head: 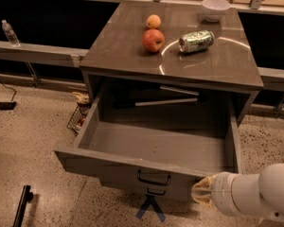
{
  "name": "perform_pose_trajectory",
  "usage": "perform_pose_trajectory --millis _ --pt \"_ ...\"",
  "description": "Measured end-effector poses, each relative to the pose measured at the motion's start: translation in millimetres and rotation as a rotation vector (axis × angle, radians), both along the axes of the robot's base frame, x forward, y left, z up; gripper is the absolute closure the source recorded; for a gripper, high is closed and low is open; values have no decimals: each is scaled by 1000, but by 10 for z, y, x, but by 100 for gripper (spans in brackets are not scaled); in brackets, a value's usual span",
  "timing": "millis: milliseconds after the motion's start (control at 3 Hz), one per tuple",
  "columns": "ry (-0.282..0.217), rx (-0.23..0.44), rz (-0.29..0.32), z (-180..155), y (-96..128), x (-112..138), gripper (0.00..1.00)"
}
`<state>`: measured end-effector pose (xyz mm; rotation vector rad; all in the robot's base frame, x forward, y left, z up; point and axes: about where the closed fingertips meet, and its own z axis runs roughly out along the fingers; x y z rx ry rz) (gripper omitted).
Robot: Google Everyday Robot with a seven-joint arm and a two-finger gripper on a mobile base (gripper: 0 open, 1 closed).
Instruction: Close top drawer
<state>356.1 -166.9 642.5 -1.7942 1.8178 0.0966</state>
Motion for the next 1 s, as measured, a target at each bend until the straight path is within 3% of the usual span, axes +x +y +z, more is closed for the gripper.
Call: perform_pose_trajectory --millis 1000 --pt "-90 -23 49 -88 20 771 100"
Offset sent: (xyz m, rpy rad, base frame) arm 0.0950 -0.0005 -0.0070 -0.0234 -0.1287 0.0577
